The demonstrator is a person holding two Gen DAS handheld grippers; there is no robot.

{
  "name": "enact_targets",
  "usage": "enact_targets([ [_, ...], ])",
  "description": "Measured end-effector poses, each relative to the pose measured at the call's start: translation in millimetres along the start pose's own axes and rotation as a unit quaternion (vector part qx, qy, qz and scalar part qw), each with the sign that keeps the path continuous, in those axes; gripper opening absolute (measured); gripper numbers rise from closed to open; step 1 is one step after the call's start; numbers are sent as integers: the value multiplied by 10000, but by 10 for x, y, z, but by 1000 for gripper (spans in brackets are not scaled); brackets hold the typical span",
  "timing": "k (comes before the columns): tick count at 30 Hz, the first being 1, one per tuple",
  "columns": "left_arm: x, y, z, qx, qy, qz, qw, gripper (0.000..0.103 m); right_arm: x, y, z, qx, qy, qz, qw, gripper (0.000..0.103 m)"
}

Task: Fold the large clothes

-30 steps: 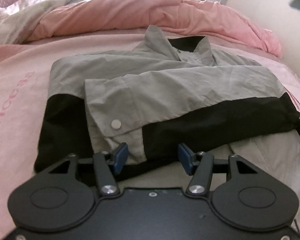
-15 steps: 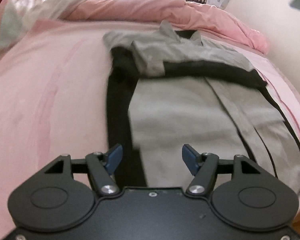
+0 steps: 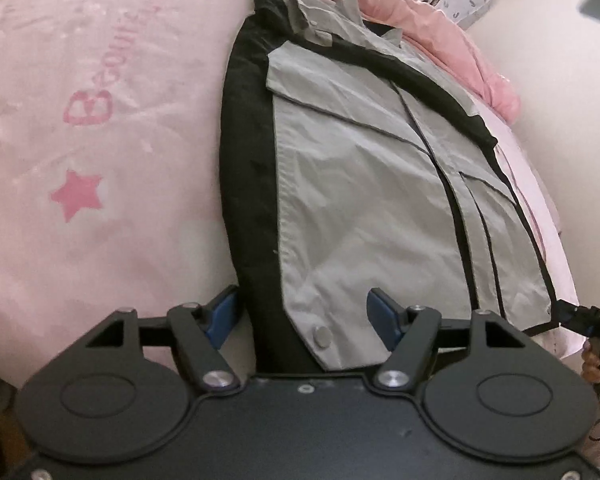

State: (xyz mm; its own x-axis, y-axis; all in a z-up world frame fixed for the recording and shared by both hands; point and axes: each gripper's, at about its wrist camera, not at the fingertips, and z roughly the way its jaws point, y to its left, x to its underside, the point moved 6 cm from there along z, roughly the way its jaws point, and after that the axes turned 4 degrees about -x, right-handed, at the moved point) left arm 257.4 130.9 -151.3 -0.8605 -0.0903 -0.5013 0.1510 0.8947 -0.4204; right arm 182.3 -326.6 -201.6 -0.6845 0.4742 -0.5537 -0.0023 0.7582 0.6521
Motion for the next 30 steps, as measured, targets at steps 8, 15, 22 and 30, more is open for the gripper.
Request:
enact_targets([
  [8, 59, -11, -67, 358, 77, -231, 9991, 72, 65, 11, 85, -639, 14, 245, 9977, 71],
  [15, -15, -96, 53, 495, 58, -239, 9985, 76, 26, 46, 175, -756, -10, 317, 9966, 73],
  [22, -82, -54, 123, 854, -64, -594, 9946, 77, -11, 28, 255, -894, -117, 590, 9942, 73],
  [30, 4, -130, 95, 602, -171, -238, 9978, 59, 3, 28, 302, -603, 132, 629, 9961, 34],
])
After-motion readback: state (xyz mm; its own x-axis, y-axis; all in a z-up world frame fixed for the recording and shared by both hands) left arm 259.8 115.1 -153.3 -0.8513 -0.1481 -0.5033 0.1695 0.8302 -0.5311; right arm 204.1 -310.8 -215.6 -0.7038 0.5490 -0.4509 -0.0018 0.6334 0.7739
